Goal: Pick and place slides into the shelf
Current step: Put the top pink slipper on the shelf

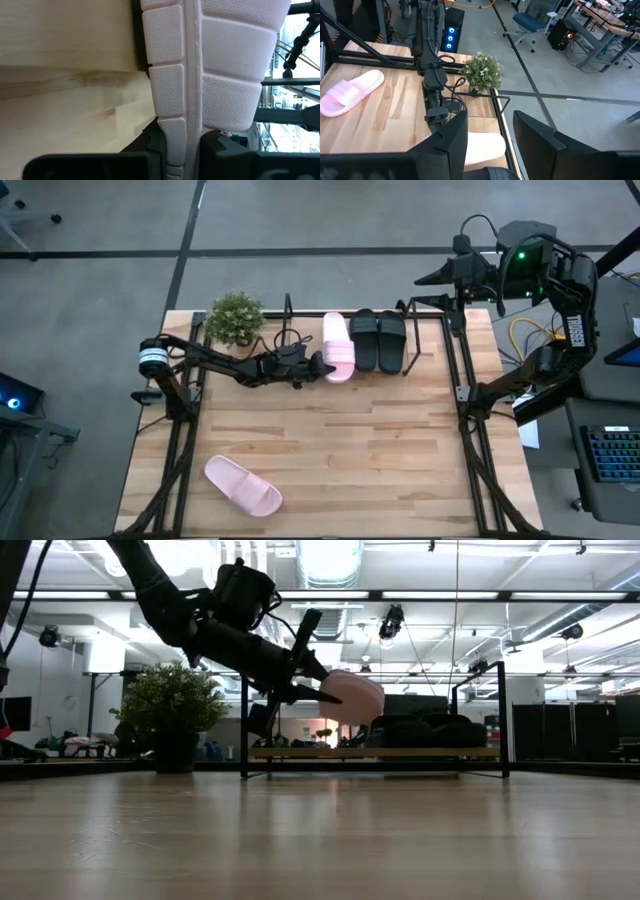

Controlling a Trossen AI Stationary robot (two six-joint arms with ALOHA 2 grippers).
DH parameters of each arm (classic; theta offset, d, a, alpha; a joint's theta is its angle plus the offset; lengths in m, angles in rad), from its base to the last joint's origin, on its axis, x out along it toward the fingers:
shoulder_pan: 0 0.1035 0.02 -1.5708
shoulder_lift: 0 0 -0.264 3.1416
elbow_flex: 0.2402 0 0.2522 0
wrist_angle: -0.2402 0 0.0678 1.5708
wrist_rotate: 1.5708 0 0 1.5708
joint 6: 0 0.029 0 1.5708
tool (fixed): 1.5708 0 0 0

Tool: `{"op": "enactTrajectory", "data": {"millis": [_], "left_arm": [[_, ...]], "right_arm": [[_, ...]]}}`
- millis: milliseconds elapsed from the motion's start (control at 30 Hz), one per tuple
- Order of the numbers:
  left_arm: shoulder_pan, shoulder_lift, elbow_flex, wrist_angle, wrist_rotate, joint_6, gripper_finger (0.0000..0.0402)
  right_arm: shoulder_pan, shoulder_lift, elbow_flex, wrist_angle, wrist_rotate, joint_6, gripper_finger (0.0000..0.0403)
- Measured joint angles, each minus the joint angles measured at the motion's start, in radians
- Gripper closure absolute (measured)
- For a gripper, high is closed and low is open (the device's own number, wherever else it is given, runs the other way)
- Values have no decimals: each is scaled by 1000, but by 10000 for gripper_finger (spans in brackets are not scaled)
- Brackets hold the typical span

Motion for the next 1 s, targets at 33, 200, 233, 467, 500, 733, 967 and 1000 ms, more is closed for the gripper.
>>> {"op": "enactTrajectory", "data": {"millis": [33, 200, 233, 467, 500, 733, 967, 1000], "left_arm": [[0, 0, 0, 0, 1, -1, 369], [9, 15, -1, -2, 19, -9, 369], [11, 21, -2, -4, 22, -9, 369], [21, 49, -2, -2, 50, -5, 369], [24, 50, -2, 0, 52, -3, 369], [51, 51, -2, -1, 61, -2, 369], [74, 51, 0, -1, 62, -10, 369], [76, 51, 0, -1, 64, -10, 369]], "right_arm": [[0, 0, 0, 0, 0, 0, 254], [0, 0, 0, -1, 0, -1, 258], [0, 0, 0, -1, 0, -1, 258], [0, 0, 0, -2, -4, 4, 260], [0, 0, 0, -3, -5, 4, 261], [0, 0, 0, -5, -8, 3, 262], [0, 0, 0, -5, -8, 6, 266], [0, 0, 0, -5, -8, 7, 265]]}}
